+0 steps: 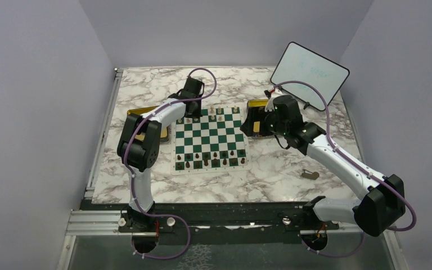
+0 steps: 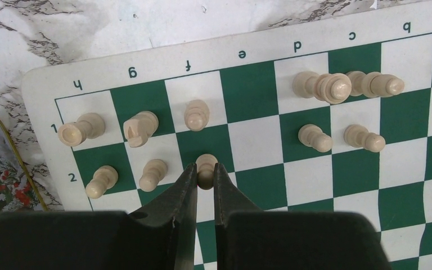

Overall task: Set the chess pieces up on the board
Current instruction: Place the chess piece on the chessboard.

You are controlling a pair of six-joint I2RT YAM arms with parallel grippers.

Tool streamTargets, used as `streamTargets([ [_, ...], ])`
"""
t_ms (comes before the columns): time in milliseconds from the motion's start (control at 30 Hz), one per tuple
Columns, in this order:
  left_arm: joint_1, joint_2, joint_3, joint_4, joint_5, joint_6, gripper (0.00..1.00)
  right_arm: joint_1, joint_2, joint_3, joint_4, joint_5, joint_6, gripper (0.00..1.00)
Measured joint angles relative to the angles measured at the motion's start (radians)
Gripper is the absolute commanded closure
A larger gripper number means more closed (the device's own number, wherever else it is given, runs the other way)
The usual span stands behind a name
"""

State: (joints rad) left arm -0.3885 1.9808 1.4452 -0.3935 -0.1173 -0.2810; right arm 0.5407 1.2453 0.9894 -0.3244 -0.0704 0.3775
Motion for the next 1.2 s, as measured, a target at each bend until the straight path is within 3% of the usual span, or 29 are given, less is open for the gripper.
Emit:
streamTargets([
  [1200, 0.0, 0.032, 0.006, 0.011, -0.007, 0.001, 0.85, 0.0, 0.0, 0.0, -0.014, 0.021, -0.013, 0.0],
])
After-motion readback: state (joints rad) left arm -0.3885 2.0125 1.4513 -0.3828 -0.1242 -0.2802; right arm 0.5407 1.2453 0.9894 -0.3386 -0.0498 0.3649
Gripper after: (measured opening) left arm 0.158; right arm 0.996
